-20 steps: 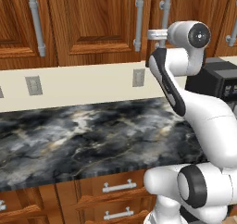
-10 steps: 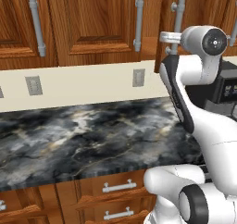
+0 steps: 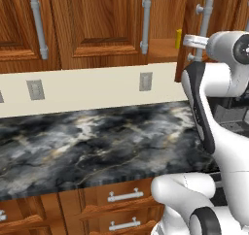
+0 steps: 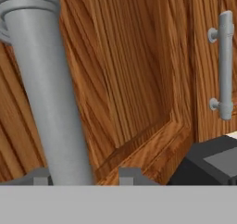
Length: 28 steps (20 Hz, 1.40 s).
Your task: Open the cabinet directly in front. Then move the beer and the mug to the dining counter with the candle on it.
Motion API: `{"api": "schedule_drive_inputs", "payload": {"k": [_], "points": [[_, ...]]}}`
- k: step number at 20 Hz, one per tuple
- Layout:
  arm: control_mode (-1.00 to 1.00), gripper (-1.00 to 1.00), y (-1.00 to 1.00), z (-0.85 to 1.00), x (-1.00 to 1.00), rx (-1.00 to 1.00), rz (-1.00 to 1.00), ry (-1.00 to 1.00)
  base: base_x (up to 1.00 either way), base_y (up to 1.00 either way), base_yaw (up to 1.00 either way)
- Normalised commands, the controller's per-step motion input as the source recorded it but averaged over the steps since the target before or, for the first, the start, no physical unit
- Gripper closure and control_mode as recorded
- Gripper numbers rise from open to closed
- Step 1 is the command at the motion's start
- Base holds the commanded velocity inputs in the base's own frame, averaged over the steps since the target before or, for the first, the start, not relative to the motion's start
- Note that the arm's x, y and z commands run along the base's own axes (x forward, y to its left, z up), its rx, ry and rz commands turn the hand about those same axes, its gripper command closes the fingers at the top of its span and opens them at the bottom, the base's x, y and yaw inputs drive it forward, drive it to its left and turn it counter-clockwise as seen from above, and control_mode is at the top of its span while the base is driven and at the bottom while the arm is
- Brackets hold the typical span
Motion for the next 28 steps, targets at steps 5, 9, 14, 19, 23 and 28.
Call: {"api": "schedule_drive_inputs", "payload": {"k": [5, 9, 14, 19, 23, 28], "points": [[-1.0, 1.0, -0.63, 0.0, -0.35, 0.03, 0.0, 0.0, 0.0, 0.0, 0.0], [-1.0, -1.0, -0.2, 0.0, -0.16, 0.0, 0.0, 0.0, 0.0, 0.0, 0.0], [-1.0, -1.0, 0.0, 0.0, 0.0, 0.0, 0.0, 0.0, 0.0, 0.0, 0.0], [-1.0, -1.0, 0.0, 0.0, -0.27, 0.0, 0.0, -0.01, 0.0, 0.0, 0.0], [-1.0, -1.0, 0.16, 0.0, -0.74, 0.0, 0.0, 0.0, 0.0, 0.0, 0.0], [-1.0, -1.0, 0.7, 0.0, -0.46, -0.07, 0.0, 0.0, 0.0, 0.0, 0.0]]}}
